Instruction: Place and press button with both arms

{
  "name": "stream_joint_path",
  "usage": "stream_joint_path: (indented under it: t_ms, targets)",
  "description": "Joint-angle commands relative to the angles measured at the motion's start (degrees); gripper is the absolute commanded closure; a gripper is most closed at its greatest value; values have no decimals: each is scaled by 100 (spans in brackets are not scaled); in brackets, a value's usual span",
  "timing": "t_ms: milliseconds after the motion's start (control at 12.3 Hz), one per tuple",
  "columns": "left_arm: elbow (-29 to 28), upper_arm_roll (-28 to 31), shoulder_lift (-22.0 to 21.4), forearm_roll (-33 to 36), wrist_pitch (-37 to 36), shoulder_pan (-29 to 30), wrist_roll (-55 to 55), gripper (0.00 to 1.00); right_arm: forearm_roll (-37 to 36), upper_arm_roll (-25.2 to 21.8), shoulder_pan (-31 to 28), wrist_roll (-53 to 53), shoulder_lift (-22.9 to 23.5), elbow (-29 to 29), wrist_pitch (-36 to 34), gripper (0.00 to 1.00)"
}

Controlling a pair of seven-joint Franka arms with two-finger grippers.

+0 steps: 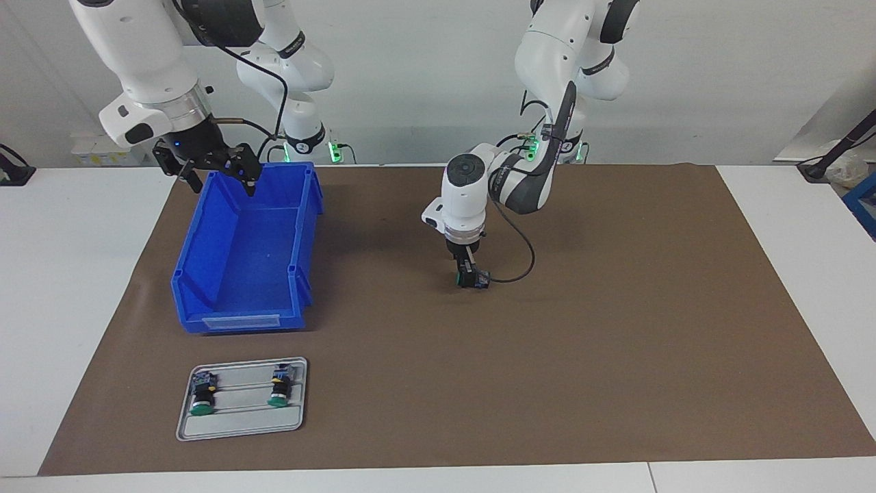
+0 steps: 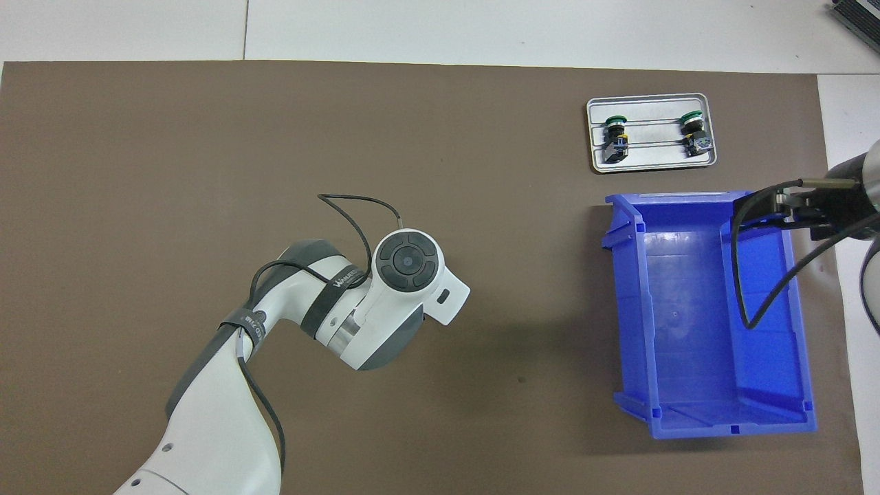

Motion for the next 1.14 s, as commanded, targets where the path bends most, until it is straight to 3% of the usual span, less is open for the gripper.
stream_joint_path:
  t_ms: [0, 244, 1058]
  targets:
    - [-172, 85, -45, 133, 229, -86, -132, 27, -241, 8, 20, 2, -343, -500, 265, 0]
    - [-234, 85, -45, 177, 412, -86, -132, 34, -251, 17, 20, 91, -476, -713, 407, 0]
    - [-234, 94, -18, 853, 475, 2, -62, 33, -119, 70, 38, 144, -406, -616, 512, 0]
